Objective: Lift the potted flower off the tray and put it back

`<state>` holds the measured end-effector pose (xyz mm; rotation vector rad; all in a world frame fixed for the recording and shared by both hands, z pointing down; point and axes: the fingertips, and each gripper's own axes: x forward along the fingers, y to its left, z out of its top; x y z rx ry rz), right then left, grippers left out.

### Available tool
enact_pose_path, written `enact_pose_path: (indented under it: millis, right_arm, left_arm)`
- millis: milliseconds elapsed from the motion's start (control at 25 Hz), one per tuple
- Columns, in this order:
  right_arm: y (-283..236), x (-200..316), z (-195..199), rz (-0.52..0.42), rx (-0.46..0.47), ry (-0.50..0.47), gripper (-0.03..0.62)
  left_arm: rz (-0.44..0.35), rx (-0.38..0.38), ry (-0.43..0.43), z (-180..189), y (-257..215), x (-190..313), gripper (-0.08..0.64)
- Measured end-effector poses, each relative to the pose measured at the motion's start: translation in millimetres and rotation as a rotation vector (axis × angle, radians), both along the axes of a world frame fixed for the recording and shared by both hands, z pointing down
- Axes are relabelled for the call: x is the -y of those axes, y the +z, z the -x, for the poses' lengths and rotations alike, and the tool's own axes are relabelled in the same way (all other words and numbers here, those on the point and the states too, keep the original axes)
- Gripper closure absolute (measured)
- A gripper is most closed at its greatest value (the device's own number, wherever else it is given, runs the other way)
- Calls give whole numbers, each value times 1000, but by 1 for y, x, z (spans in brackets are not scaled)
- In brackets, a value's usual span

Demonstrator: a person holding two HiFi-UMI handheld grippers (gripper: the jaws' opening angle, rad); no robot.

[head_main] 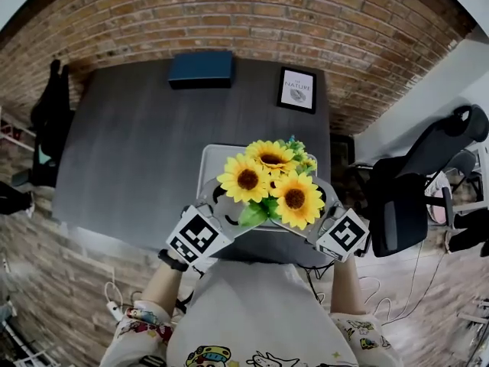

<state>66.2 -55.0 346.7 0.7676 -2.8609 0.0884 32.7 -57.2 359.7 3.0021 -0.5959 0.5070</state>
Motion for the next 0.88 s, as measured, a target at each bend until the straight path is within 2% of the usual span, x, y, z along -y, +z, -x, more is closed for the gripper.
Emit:
enact_pose_path:
  millis: [360,880]
  right_arm:
    - [-20,-7,-3,-27,31,24,163]
    - [-30,-11,-4,-38,57,21,166]
  left_arm:
    - [9,-67,13,-2,-17,-6,144]
    - [19,-106,-1,-1,-25,-10,143]
